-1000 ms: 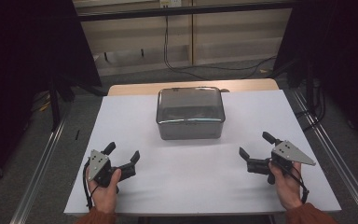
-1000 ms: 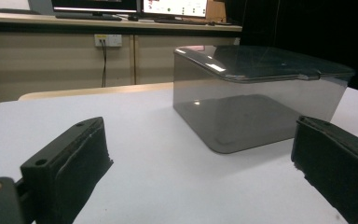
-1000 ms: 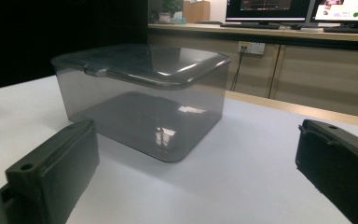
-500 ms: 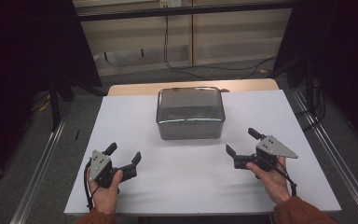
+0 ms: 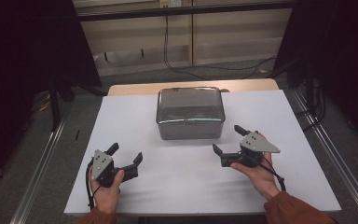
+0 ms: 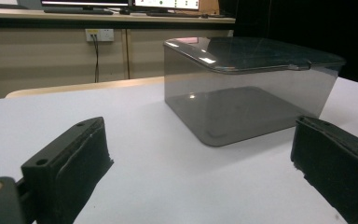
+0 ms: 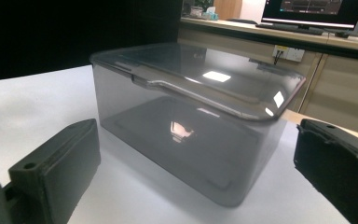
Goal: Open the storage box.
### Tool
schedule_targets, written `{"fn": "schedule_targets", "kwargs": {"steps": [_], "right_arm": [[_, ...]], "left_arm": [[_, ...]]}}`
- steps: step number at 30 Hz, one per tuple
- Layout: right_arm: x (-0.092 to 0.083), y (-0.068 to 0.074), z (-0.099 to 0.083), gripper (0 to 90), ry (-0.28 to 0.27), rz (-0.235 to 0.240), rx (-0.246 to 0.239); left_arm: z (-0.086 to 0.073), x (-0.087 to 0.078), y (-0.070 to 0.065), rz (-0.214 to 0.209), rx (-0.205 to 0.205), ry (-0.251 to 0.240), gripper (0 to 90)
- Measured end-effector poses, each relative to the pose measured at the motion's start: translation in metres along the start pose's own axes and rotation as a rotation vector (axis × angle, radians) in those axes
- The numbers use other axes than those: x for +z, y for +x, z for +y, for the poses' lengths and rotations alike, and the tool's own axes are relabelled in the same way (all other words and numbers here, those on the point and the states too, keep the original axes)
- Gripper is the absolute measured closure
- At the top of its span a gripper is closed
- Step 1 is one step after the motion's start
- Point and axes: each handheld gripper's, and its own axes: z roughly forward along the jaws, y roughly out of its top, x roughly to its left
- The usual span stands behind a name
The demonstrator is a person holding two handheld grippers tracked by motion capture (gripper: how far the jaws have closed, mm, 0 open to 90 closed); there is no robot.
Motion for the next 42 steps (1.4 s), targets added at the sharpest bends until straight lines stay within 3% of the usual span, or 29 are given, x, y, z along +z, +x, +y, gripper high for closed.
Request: {"fn": "schedule_targets", "kwargs": {"steps": [5,8,11,20,21,23,24,27,29,31,34,36,39,42], "right_arm": [[0.005,0.010,0.008,0.0,-0.020,0.032,-0.010],[0.010,0.018,0.013,0.0,-0.020,0.043,-0.051],[0.019,0.023,0.020,1.7,-0.016,0.046,-0.130],[0.037,0.024,0.029,3.9,0.006,0.023,-0.196],[0.041,0.024,0.031,5.3,0.018,0.003,-0.254],[0.042,0.024,0.031,5.8,0.022,-0.003,-0.273],[0.046,0.024,0.032,7.4,0.033,-0.005,-0.311],[0.048,0.024,0.033,7.2,0.036,-0.010,-0.339],[0.052,0.027,0.036,8.3,0.055,-0.015,-0.400],[0.053,0.027,0.037,8.4,0.057,-0.007,-0.407],[0.060,0.030,0.039,11.5,0.064,-0.020,-0.475],[0.061,0.030,0.039,11.4,0.074,-0.019,-0.483],[0.067,0.035,0.039,13.9,0.086,-0.028,-0.581],[0.069,0.038,0.039,15.6,0.092,-0.029,-0.621]], "left_arm": [[0.000,0.000,0.001,0.007,-0.002,0.001,3.9],[0.000,0.000,0.001,0.008,0.000,0.005,3.9],[-0.001,0.000,0.002,0.009,-0.001,0.005,3.9],[-0.001,0.000,0.003,0.005,0.000,0.012,3.9],[0.000,0.000,0.003,0.006,0.001,0.012,3.9],[-0.001,0.000,0.004,0.007,0.001,0.012,3.9],[-0.001,0.000,0.004,0.006,-0.002,0.012,3.9],[0.000,0.000,0.003,0.007,0.003,0.013,3.9],[0.000,0.000,0.004,0.010,0.004,0.012,3.9],[-0.001,0.000,0.004,0.012,-0.001,0.013,3.8],[-0.001,0.000,0.004,0.014,0.000,0.014,3.8],[-0.001,0.000,0.004,0.013,0.000,0.013,3.8],[-0.001,0.000,0.004,0.014,-0.001,0.013,3.9],[-0.001,0.000,0.005,0.013,-0.001,0.014,3.8]]}}
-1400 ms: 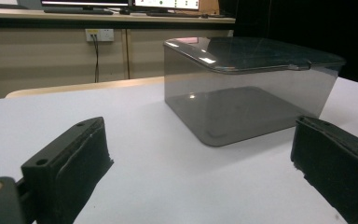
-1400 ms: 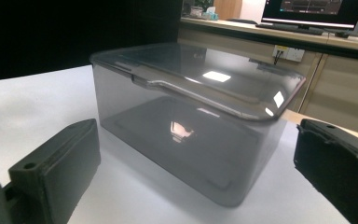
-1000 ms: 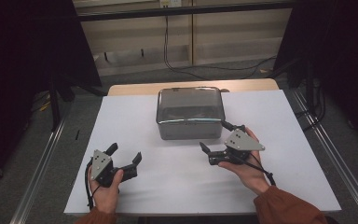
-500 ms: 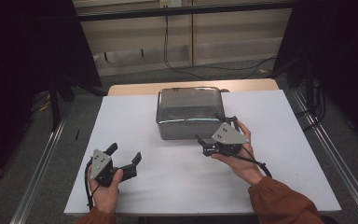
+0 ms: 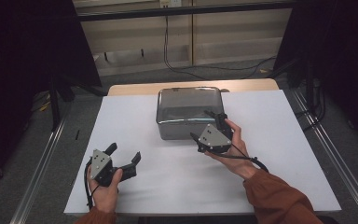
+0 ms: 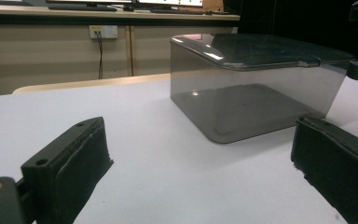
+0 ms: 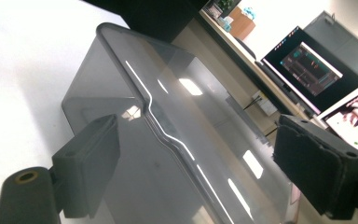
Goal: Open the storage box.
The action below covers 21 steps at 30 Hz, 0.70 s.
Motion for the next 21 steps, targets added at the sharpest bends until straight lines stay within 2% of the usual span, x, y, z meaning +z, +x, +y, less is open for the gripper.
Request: {"fn": "schedule_targets", "kwargs": {"steps": [1,3,4,5,7,8,9,13,14,15,16,17,18,21], "right_arm": [[0.002,0.003,0.001,17.0,0.006,-0.006,-0.053],[0.005,0.008,0.002,18.3,0.016,-0.022,-0.123],[0.005,0.008,0.002,18.3,0.016,-0.022,-0.123],[0.007,0.012,0.002,20.6,0.031,-0.033,-0.182],[0.010,0.014,0.002,21.7,0.037,-0.041,-0.228],[0.010,0.014,0.002,21.7,0.037,-0.041,-0.228],[0.012,0.015,0.002,23.2,0.040,-0.054,-0.270],[0.014,0.016,0.002,25.4,0.039,-0.051,-0.274],[0.016,0.018,0.001,29.3,0.050,-0.052,-0.324],[0.016,0.018,0.001,29.3,0.050,-0.052,-0.324],[0.017,0.021,0.000,33.1,0.059,-0.055,-0.369],[0.018,0.023,0.000,35.3,0.063,-0.059,-0.392],[0.018,0.023,0.000,35.3,0.063,-0.059,-0.392],[0.019,0.027,-0.001,40.5,0.075,-0.067,-0.437]], "left_arm": [[0.000,0.000,0.000,0.000,0.000,-0.001,3.8],[0.000,0.000,0.001,-0.002,0.003,0.001,3.7],[0.000,0.000,0.000,-0.007,-0.003,0.003,3.7],[0.000,0.000,0.001,-0.010,-0.002,0.005,3.7],[0.000,0.000,0.001,-0.013,0.003,0.010,3.8],[0.000,0.000,0.001,-0.013,0.003,0.010,3.8],[0.000,0.000,0.001,-0.014,0.002,0.010,3.8],[0.000,0.000,0.003,-0.016,-0.005,0.020,3.8],[0.000,0.000,0.004,-0.023,-0.010,0.026,4.1],[0.000,0.000,0.004,-0.023,-0.010,0.026,4.4],[0.000,0.000,0.004,-0.028,-0.009,0.033,4.4],[0.000,0.000,0.004,-0.029,-0.006,0.035,4.5],[0.000,0.000,0.004,-0.029,-0.006,0.035,4.4],[0.000,0.000,0.004,-0.031,-0.002,0.038,4.5]]}}
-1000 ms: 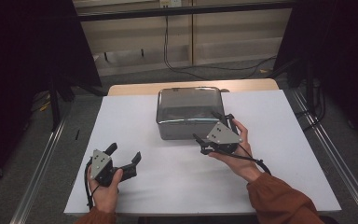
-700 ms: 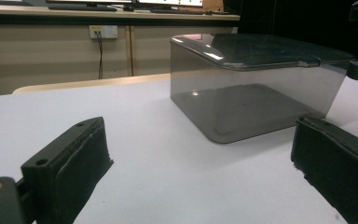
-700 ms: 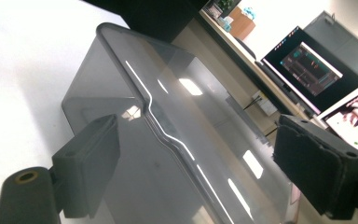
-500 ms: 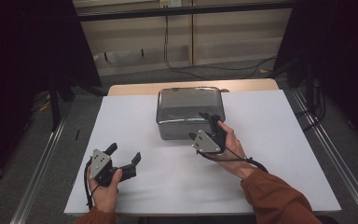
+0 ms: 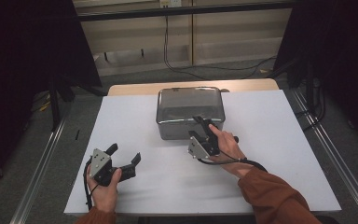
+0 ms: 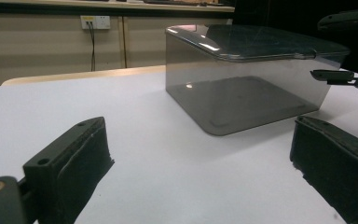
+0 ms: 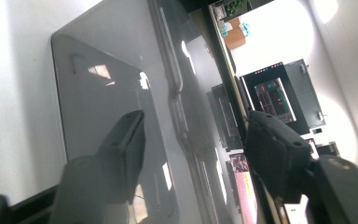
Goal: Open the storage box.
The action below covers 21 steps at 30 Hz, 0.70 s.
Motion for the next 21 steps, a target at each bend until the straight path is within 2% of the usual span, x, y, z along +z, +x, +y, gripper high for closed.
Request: {"fn": "schedule_targets", "kwargs": {"steps": [1,4,5,7,9,12,14,16,18,21], "right_arm": [[0.0005,0.0017,0.0008,43.9,0.006,0.001,-0.028],[0.0013,0.0025,0.0019,46.1,0.012,0.002,-0.032],[0.0025,0.0032,0.0031,49.0,0.023,-0.003,-0.075],[0.0034,0.0039,0.0038,50.3,0.030,-0.001,-0.086],[0.0055,0.0070,0.0045,56.4,0.039,-0.003,-0.104],[0.0067,0.0085,0.0040,60.0,0.042,0.004,-0.099],[0.0072,0.0088,0.0036,63.0,0.044,-0.012,-0.114],[0.0072,0.0083,0.0035,65.5,0.040,-0.011,-0.106],[0.0064,0.0085,0.0044,70.5,0.034,-0.020,-0.126],[0.0059,0.0077,0.0051,74.0,0.031,-0.019,-0.128]], "left_arm": [[0.0000,0.0001,0.0000,0.000,0.001,0.000,4.4],[0.0000,0.0001,0.0002,0.001,0.005,0.003,4.4],[0.0001,0.0001,0.0002,0.001,0.006,0.001,4.4],[0.0002,0.0000,0.0000,0.002,0.009,0.000,4.5],[0.0002,-0.0002,0.0002,0.000,0.016,0.002,5.3],[0.0002,-0.0002,0.0004,-0.003,0.017,0.003,5.4],[0.0000,0.0000,0.0002,-0.005,0.016,0.004,5.5],[-0.0001,0.0002,0.0000,-0.004,0.016,0.005,5.5],[-0.0002,0.0009,-0.0005,0.008,0.012,0.006,6.1],[-0.0001,0.0016,0.0000,0.027,0.016,0.009,6.4]]}}
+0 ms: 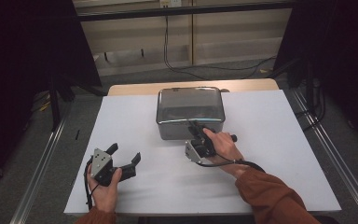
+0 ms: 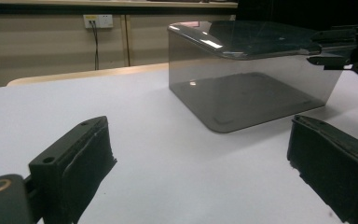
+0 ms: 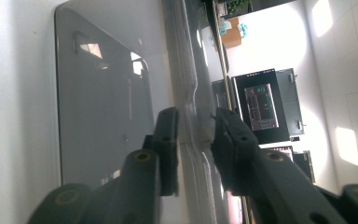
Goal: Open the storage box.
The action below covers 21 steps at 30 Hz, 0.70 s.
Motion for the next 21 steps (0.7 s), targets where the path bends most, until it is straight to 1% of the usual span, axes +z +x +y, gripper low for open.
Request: {"fn": "schedule_targets", "kwargs": {"steps": [2,4,9,10,13,16,17,19,20,21], "right_arm": [[-0.0006,-0.0005,0.0005,75.5,0.001,-0.001,-0.003],[-0.0006,-0.0001,0.0006,75.8,0.001,-0.002,-0.010],[-0.0009,-0.0013,0.0007,76.1,0.000,-0.003,-0.009],[-0.0009,-0.0017,0.0006,76.2,-0.001,-0.003,-0.008],[-0.0009,-0.0044,0.0001,76.1,-0.006,-0.002,0.007],[-0.0008,-0.0056,0.0002,76.2,-0.009,0.004,0.013],[-0.0011,-0.0058,0.0003,76.2,-0.007,0.004,0.011],[-0.0011,-0.0063,0.0001,76.2,-0.008,0.006,0.013],[-0.0011,-0.0064,0.0001,76.2,-0.008,0.005,0.014],[-0.0011,-0.0064,0.0001,76.2,-0.008,0.005,0.014]], "left_arm": [[-0.0001,0.0000,0.0006,0.007,0.006,0.003,6.4],[-0.0006,0.0003,0.0008,0.010,-0.002,0.006,6.3],[-0.0004,0.0014,0.0005,-0.006,-0.004,0.005,6.2],[-0.0002,0.0017,0.0004,-0.012,0.001,0.005,6.2],[-0.0001,0.0029,-0.0001,-0.029,-0.015,-0.004,7.0],[0.0005,0.0057,-0.0008,-0.042,-0.022,-0.008,6.8],[0.0011,0.0061,-0.0006,-0.046,-0.031,-0.020,6.8],[0.0020,0.0068,0.0004,-0.046,-0.026,-0.021,6.8],[0.0026,0.0076,0.0027,-0.063,-0.050,-0.024,7.3],[0.0026,0.0076,0.0027,-0.063,-0.050,-0.024,7.4]]}}
